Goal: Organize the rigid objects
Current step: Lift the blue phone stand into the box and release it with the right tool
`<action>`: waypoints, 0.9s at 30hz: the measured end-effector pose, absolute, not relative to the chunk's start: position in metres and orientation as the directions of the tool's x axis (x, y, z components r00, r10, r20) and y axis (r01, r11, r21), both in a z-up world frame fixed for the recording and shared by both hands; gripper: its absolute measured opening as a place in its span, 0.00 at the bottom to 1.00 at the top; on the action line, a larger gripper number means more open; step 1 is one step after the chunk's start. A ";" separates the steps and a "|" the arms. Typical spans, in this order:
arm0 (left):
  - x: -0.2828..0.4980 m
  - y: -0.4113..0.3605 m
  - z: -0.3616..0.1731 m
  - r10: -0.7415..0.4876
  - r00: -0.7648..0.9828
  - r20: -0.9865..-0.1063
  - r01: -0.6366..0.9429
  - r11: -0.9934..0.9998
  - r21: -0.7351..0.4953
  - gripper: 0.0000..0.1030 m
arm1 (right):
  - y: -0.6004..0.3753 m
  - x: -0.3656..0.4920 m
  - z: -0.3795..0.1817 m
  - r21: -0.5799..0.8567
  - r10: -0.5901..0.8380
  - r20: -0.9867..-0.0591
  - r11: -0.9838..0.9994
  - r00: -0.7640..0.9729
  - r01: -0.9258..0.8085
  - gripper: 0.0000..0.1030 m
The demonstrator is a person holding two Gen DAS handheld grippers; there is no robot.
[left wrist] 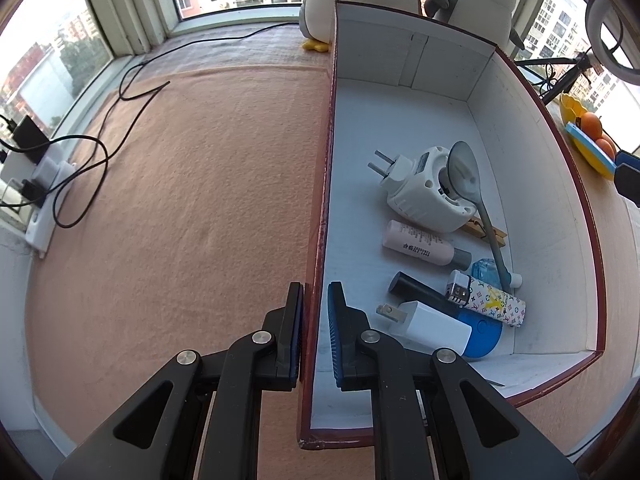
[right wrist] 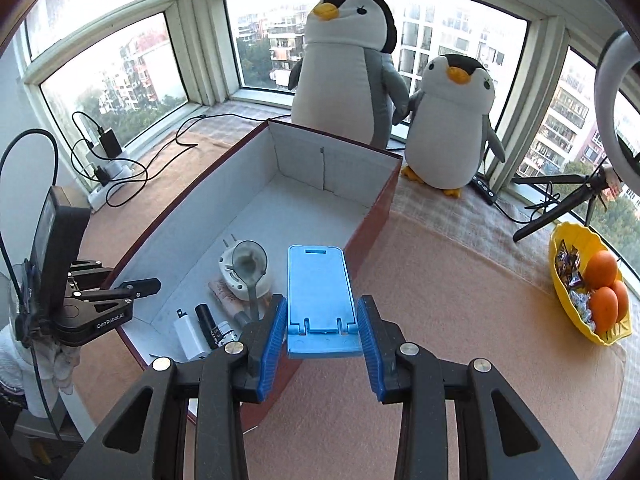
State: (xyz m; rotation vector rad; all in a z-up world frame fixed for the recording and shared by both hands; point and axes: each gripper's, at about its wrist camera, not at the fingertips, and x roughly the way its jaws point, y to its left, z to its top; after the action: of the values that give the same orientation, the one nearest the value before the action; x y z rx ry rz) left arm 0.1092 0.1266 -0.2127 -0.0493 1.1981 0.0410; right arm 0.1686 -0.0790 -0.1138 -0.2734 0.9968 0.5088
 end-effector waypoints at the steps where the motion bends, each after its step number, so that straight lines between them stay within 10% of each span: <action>1: 0.109 0.127 -0.213 0.007 0.365 -0.931 -0.062 0.998 -0.017 0.11 | -0.075 0.169 -0.115 0.009 0.284 -0.854 0.846 0.435 -0.534 0.32; 27: 0.104 0.127 -0.211 0.040 0.372 -0.927 -0.132 0.991 -0.011 0.11 | -0.035 0.176 -0.140 0.001 0.301 -0.883 0.768 0.360 -0.641 0.32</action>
State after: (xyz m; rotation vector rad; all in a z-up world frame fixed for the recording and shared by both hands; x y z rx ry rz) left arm 0.1045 0.1265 -0.2108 -0.0884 1.1851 0.1105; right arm 0.1764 -0.0347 -0.1397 -0.3746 1.0366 0.6255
